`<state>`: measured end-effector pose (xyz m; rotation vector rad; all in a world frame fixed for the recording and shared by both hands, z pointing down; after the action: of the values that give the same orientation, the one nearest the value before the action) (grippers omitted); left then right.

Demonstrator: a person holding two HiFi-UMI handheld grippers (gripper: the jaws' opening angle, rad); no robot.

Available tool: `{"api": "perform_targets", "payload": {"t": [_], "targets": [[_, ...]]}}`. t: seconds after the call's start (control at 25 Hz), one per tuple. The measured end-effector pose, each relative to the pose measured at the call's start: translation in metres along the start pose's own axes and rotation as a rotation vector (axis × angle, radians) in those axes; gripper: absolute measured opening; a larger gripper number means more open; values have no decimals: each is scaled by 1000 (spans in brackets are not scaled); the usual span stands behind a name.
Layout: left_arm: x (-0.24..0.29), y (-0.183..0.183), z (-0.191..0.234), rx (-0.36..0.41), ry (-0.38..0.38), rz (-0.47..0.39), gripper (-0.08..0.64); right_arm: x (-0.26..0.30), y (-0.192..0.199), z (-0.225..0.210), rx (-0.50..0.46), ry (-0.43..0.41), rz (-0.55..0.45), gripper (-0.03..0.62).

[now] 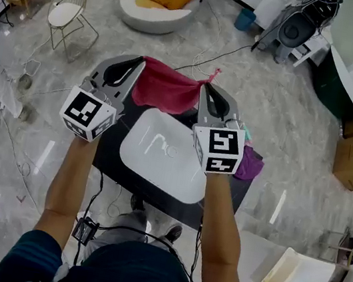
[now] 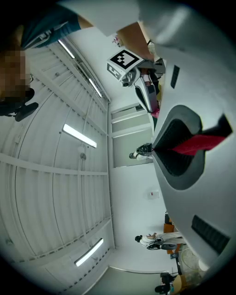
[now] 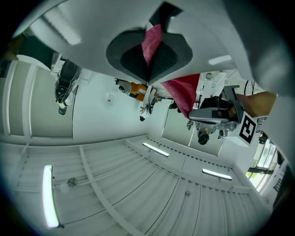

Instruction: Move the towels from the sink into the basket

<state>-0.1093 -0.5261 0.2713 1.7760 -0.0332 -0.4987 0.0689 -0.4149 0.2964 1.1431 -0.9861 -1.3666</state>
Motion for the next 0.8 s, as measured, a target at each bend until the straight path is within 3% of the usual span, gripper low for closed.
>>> {"api": "perform_targets", "payload": {"t": [0.44, 0.8], "targets": [[54, -25, -72, -27, 159, -53, 11, -78, -28, -59, -42, 148, -4, 17], [106, -58, -158, -38, 290, -97, 11, -164, -55, -119, -57, 279, -19, 17]]}}
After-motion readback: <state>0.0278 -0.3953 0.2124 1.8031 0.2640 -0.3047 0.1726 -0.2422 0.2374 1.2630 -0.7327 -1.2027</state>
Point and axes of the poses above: the fingertips, and each gripper's own axes: x forward along the fingers, z to its left, y out of its underside, the point moved 6 cm from there along -x, backward along the fingers, and after that the axes turned 15 degrees about -z, right-handed, at the moved point
